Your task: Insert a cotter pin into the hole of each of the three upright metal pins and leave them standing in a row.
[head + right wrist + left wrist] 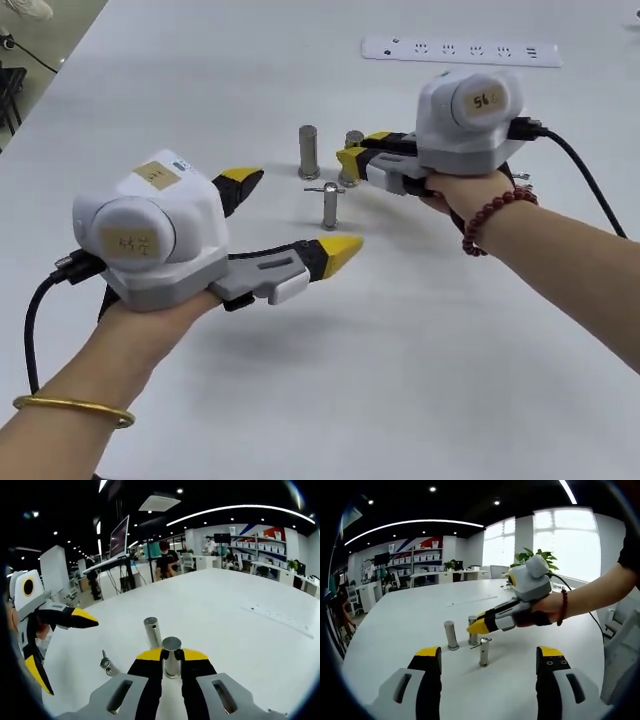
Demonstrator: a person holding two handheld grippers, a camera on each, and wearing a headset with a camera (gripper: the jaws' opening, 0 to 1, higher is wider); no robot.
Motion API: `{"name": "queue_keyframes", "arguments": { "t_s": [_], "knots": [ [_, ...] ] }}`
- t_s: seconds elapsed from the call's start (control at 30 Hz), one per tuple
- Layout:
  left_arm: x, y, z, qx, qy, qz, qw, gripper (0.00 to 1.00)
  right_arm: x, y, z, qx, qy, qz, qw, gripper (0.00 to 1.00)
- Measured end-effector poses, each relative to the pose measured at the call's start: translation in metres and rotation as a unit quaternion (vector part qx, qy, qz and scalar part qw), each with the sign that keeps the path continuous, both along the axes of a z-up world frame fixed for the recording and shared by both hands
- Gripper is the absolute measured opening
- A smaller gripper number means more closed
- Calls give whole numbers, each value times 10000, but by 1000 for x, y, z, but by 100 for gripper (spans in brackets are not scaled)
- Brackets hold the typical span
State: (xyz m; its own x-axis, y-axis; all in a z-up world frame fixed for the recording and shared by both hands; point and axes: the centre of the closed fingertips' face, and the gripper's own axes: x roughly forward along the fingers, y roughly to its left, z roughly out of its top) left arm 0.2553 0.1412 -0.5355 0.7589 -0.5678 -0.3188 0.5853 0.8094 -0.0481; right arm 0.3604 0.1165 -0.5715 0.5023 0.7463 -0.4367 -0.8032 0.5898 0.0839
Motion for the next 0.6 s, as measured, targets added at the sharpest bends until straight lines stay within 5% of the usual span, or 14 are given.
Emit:
{"name": "queue_keyframes", "arguments": {
  "t_s": [0.6],
  "knots": [
    [-5, 2, 0, 264, 63, -32, 9996, 87, -28, -30, 2, -437, -210, -203, 9986, 7]
  ]
}}
